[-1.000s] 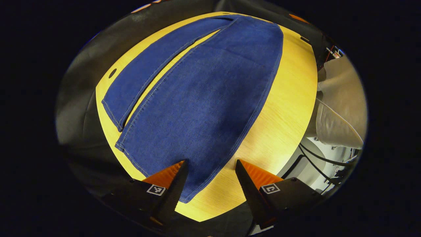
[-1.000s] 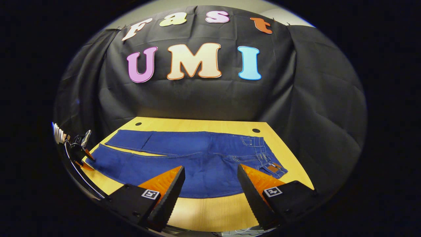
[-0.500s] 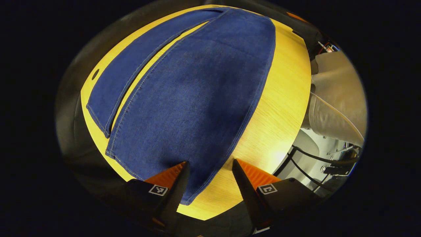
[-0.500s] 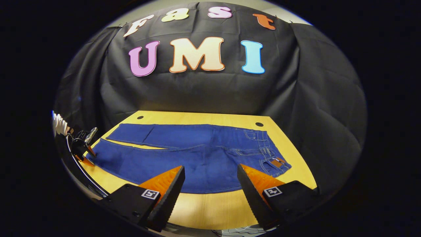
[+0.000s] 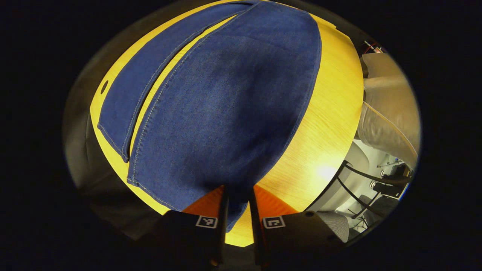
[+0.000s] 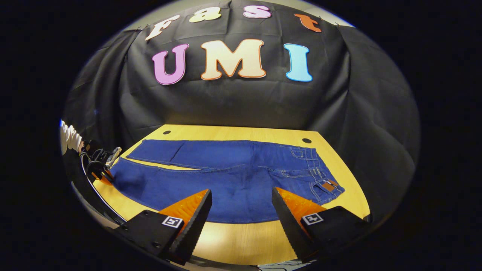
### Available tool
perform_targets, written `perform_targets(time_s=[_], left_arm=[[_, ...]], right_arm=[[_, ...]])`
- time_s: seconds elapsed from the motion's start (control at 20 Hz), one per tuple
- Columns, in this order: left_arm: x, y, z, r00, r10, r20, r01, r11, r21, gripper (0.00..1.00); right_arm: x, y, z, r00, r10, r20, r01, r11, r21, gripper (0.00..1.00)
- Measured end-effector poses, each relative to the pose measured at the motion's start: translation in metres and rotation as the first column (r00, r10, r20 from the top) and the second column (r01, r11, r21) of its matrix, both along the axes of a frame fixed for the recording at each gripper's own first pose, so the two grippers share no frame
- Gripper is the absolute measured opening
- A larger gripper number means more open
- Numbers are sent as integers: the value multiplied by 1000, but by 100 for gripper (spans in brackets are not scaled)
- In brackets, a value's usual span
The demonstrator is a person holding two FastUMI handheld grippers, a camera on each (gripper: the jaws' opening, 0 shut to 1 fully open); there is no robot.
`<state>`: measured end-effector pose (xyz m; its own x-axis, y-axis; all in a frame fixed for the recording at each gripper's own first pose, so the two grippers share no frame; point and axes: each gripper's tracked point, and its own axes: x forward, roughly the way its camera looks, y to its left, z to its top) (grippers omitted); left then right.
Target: Grasp the waist and the cuffs of the jeans and fold them to make the two legs overlap; first hold the waist and fold one-third of the jeans toward the cuffs, then hold the cuffs and fold the remaining one-third in the same direction to finish folding.
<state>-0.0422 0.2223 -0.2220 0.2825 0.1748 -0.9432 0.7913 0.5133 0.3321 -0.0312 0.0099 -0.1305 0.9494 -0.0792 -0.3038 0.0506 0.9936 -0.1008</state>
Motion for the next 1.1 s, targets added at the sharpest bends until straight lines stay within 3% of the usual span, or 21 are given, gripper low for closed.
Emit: perform_targets(time_s=[0.05, 0.1, 0.35, 0.5, 0.8, 1.1], left_arm=[[2, 2, 1, 1000, 2, 3, -2, 1000, 5, 19], [2, 1, -1, 1000, 8, 2, -8, 1000, -3, 0], [0, 2, 1, 1000, 21, -8, -21, 1000, 6, 0], [0, 2, 0, 1000, 29, 4, -29, 999, 26, 0], [0, 2, -1, 998, 60, 20, -61, 997, 56, 0], [2, 2, -1, 994, 111, -3, -111, 992, 61, 0]], right_arm=[[1, 1, -2, 1000, 4, -4, -4, 1000, -3, 99], [1, 1, -4, 1000, 9, -10, -9, 1000, -17, 96], [0, -12, -24, 992, 84, -95, -91, 993, -79, 98], [1, -34, -41, 971, 143, -191, -170, 977, -129, 99], [12, -107, -71, 901, 187, -391, -289, 932, -220, 99], [21, -150, -117, 761, 236, -604, -451, 862, -232, 99]])
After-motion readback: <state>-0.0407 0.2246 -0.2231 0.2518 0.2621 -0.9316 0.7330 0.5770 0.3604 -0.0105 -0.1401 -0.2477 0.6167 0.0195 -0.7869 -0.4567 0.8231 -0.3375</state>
